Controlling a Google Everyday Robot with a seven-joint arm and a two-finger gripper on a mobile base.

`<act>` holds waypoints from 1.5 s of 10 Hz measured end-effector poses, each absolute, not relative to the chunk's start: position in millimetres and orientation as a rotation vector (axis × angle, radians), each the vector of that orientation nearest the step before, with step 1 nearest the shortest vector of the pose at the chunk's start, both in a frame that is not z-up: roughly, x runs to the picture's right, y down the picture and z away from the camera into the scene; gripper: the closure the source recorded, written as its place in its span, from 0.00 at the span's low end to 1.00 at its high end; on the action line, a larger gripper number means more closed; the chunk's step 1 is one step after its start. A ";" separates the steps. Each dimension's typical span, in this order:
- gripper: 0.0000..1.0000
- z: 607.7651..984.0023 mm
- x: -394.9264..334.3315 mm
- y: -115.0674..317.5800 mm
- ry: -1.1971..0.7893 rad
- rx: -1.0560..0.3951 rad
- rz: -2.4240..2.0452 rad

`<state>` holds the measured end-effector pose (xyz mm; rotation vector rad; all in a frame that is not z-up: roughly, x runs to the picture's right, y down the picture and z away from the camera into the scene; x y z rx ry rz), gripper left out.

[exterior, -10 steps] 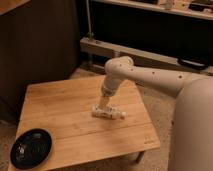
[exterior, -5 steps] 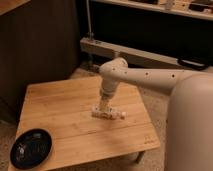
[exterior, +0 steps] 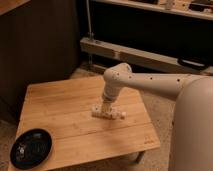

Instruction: Place the bottle in the ceramic bowl

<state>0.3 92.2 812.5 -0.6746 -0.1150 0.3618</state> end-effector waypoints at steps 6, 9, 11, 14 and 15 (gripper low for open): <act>0.35 834.4 6.1 108.3 -0.109 -0.686 0.363; 0.35 846.6 7.5 107.2 -0.094 -0.694 0.326; 0.35 851.8 7.3 107.8 -0.082 -0.702 0.309; 0.35 859.6 5.5 114.8 -0.076 -0.733 0.293; 0.35 861.0 4.5 117.2 -0.075 -0.740 0.291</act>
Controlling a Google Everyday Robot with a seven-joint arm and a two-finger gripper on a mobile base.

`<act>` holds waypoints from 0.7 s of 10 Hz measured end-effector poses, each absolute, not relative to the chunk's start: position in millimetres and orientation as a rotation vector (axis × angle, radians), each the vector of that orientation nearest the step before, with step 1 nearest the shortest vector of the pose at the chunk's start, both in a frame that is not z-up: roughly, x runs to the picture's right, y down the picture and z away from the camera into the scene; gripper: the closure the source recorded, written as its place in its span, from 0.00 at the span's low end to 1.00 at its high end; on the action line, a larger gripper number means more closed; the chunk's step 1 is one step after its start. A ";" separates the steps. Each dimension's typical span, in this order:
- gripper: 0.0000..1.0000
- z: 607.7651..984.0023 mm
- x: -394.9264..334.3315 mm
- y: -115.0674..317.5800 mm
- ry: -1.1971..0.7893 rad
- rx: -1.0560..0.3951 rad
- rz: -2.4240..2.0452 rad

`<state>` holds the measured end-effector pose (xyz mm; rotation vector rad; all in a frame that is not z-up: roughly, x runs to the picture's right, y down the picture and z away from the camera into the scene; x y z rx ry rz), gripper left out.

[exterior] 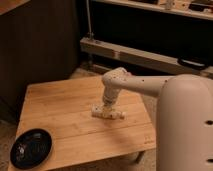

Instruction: Place the bottle in the ceramic bowl

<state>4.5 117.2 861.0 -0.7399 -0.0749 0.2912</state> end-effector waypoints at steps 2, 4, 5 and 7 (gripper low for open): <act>0.35 863.4 2.5 124.8 -0.069 -0.755 0.286; 0.36 863.8 0.5 130.5 -0.060 -0.767 0.292; 0.42 864.1 -1.8 133.7 -0.057 -0.780 0.293; 0.62 865.4 -8.4 136.7 -0.052 -0.816 0.291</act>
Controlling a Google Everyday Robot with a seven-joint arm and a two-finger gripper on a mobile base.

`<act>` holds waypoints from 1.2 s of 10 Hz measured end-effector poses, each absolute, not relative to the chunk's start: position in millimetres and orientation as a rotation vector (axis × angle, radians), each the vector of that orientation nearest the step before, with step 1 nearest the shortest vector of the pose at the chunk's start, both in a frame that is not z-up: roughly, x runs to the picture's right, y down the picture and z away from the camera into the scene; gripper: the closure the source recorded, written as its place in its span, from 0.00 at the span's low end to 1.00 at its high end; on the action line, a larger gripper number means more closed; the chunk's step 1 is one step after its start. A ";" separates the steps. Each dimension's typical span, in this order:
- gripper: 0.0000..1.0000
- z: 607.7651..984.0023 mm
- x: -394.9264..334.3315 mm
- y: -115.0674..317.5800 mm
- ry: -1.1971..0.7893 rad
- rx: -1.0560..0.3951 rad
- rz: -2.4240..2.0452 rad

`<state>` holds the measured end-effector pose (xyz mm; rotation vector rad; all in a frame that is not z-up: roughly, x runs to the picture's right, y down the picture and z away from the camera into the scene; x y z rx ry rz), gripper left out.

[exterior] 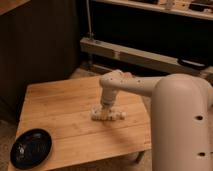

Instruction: Place the bottle in the ceramic bowl

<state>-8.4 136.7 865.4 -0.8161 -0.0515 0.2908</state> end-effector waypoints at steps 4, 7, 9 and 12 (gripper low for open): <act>0.94 871.3 -51.6 120.2 -0.095 -0.864 0.227; 0.95 882.0 -132.3 99.9 -0.192 -0.907 0.134; 0.95 872.1 -184.3 73.0 -0.293 -0.920 0.080; 0.95 811.4 -256.2 38.7 -0.465 -0.952 -0.064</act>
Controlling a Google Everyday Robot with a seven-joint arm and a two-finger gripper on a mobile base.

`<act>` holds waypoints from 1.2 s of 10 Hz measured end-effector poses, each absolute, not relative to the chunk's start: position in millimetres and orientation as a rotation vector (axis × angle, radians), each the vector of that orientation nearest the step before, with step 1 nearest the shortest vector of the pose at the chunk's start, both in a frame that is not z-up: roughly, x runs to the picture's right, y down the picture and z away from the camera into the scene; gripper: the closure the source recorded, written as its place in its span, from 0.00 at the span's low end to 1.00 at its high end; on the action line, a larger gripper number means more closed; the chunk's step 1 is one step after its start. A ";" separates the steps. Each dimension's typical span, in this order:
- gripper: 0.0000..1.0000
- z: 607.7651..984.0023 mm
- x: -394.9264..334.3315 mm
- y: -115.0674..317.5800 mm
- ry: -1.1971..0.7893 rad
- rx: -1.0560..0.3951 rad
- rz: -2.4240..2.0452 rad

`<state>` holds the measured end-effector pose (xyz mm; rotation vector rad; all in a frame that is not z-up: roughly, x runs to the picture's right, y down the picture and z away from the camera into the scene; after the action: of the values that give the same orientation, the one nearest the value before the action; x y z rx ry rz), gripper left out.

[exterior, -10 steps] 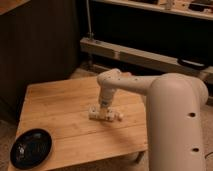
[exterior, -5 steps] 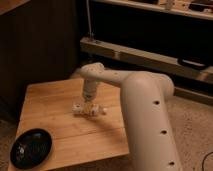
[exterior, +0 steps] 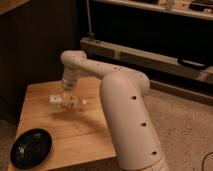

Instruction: Place the bottle in the ceramic bowl

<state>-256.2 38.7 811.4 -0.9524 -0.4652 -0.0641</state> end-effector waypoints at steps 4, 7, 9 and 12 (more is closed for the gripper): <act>0.95 724.1 -338.1 41.6 -0.676 -1.011 -0.306; 0.95 724.0 -336.4 42.0 -0.675 -1.013 -0.309; 0.95 724.1 -335.8 41.4 -0.675 -1.013 -0.307; 0.95 723.2 -338.5 42.4 -0.676 -1.012 -0.312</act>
<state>-338.5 42.4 723.2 -1.0122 -0.6762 -0.3122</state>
